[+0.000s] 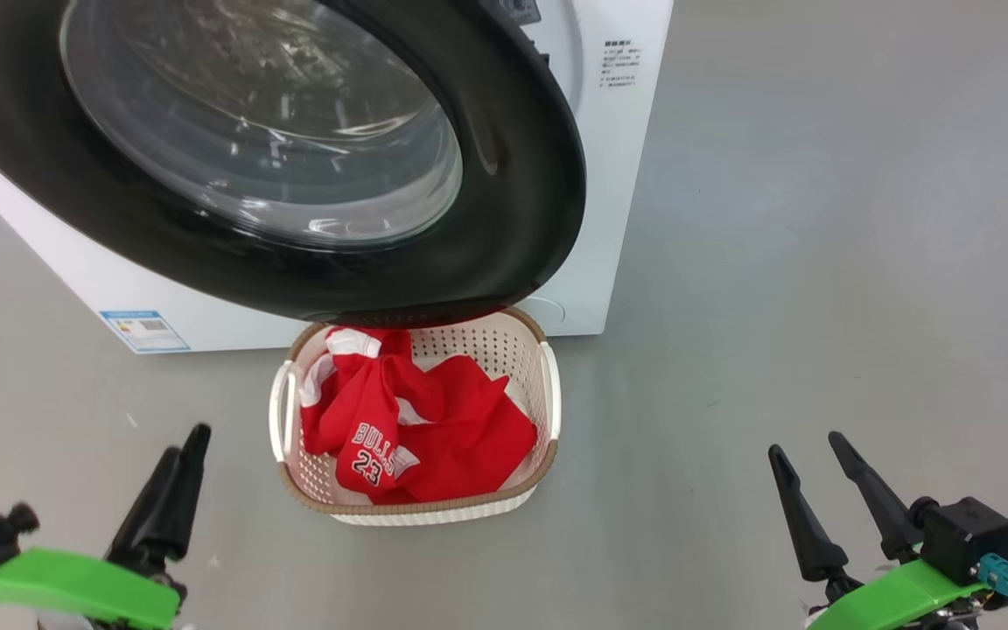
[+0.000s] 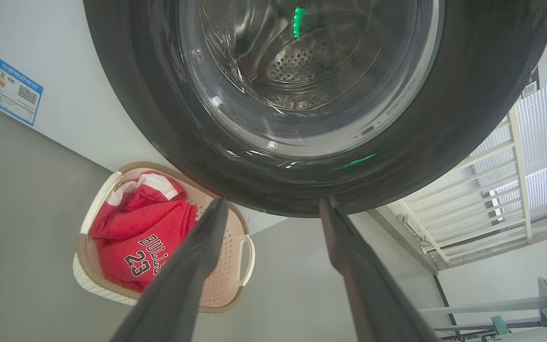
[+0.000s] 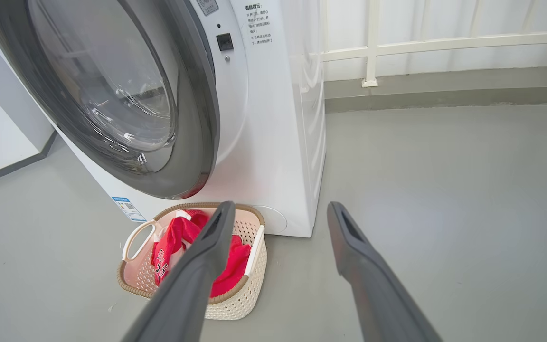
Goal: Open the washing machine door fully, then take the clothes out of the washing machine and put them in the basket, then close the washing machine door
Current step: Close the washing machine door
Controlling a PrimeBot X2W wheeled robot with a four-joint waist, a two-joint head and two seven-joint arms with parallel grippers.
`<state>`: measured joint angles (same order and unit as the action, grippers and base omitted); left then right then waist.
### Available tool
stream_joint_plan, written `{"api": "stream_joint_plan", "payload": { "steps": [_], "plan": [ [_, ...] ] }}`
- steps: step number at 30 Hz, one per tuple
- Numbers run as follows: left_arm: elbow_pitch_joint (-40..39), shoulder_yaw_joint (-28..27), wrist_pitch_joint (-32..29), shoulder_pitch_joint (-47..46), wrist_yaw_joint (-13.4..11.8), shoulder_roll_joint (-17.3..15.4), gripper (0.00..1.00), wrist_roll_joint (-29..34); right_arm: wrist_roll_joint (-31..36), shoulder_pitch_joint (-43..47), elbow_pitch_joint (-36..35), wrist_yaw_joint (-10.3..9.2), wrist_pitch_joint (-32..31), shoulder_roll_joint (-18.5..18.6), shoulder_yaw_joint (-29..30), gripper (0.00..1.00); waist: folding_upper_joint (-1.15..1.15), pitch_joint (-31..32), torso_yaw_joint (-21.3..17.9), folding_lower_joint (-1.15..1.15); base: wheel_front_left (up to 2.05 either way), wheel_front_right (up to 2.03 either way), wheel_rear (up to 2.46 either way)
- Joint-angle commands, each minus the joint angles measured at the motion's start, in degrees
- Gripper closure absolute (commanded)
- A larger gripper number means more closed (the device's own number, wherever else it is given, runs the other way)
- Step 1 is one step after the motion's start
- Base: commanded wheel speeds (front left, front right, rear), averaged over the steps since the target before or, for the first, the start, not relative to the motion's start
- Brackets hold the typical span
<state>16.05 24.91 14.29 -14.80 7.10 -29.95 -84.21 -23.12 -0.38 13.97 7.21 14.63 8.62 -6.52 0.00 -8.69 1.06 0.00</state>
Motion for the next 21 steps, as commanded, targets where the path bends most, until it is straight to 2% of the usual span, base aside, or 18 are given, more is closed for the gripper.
{"api": "stream_joint_plan", "payload": {
  "steps": [1, 10, 15, 21],
  "plan": [
    [-0.39, -3.90, 0.68, 0.49, 0.39, -1.30, 0.00, 1.42, 0.51, 0.29, -1.14, 0.28, 0.37, 0.86, -0.81, 0.00, 0.00, 0.39, 0.15, 0.00, 0.00, 0.00, 0.00],
    [1.55, -10.85, 0.70, 6.67, 0.39, 3.00, 0.00, 10.87, 0.50, 2.00, -1.09, 0.28, 0.37, 0.99, -0.14, 0.00, 0.00, 1.75, 0.71, 0.00, 0.00, 0.00, 0.00],
    [2.40, -14.56, 0.70, 8.95, 0.39, 5.79, 0.00, 18.88, 0.35, 2.47, -1.06, 0.28, 0.37, 1.14, 0.01, 0.00, 0.00, 2.51, 0.84, 0.00, 0.00, 0.00, 0.00],
    [2.69, -18.10, 0.71, 10.45, 0.39, 8.78, 0.00, 31.68, 0.32, 2.74, -1.16, 0.28, 0.37, 1.28, 0.27, 0.00, 0.00, 2.82, 1.06, 0.00, 0.00, 0.00, 0.00]
  ]
}}
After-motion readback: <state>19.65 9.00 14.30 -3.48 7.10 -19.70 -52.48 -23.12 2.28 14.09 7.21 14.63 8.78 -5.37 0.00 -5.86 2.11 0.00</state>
